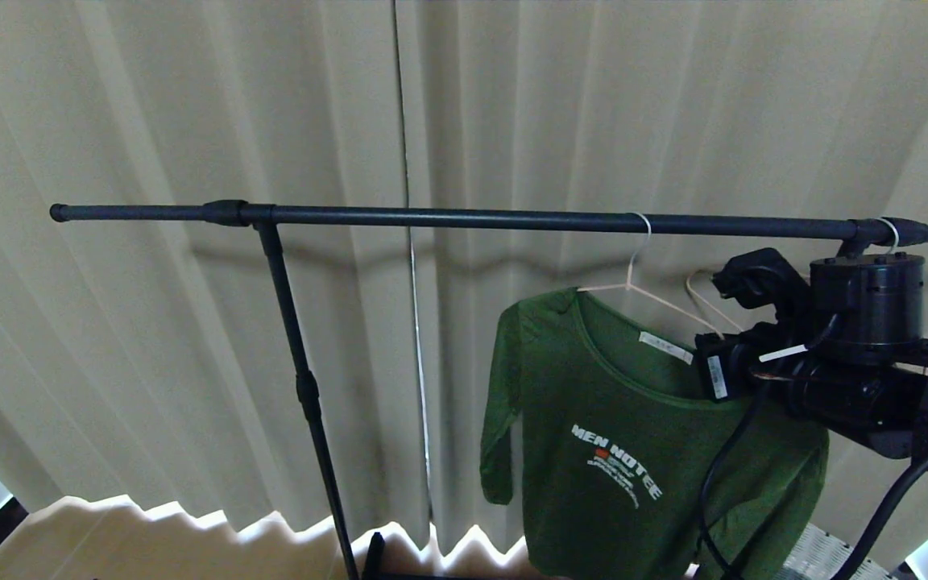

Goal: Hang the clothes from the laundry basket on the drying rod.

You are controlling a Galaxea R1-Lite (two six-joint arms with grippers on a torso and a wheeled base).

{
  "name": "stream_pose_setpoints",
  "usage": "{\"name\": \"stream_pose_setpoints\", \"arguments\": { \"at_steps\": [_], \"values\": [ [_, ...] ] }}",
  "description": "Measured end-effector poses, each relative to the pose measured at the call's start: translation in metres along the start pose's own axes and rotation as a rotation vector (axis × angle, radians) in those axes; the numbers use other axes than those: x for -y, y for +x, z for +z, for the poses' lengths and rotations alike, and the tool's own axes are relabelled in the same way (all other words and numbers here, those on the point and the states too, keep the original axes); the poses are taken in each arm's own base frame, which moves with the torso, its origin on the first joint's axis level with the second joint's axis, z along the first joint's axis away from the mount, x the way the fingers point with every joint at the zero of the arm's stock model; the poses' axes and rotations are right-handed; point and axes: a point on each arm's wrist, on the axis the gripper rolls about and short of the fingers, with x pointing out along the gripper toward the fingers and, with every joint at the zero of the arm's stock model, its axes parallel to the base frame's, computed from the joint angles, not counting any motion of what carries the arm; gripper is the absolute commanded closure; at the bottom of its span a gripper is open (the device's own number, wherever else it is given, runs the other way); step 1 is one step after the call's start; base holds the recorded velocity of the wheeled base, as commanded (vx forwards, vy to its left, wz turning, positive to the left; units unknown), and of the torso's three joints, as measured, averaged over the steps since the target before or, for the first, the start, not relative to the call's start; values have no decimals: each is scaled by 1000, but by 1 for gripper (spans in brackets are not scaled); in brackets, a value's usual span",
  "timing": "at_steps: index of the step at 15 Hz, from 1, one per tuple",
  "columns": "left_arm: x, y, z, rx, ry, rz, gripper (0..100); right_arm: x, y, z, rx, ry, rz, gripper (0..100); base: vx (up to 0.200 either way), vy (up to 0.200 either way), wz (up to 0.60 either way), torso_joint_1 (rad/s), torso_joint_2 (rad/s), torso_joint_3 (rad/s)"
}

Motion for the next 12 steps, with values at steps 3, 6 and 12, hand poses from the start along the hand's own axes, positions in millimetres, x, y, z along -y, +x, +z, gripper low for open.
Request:
{"name": "stream_pose_setpoints", "arguments": {
  "at_steps": [3,6,12],
  "values": [
    [0,0,0,1,-1,1,0,-1,-2,-7,-14,0,16,0,0,0,0,0,0,0],
    [0,0,0,1,-1,1,0,-4,-7,-11,54,32,101,0,0,0,0,0,0,0],
    [0,0,0,-4,-26,10,0,-4,-22,-26,245,77,192,0,0,0,0,0,0,0]
  ]
}}
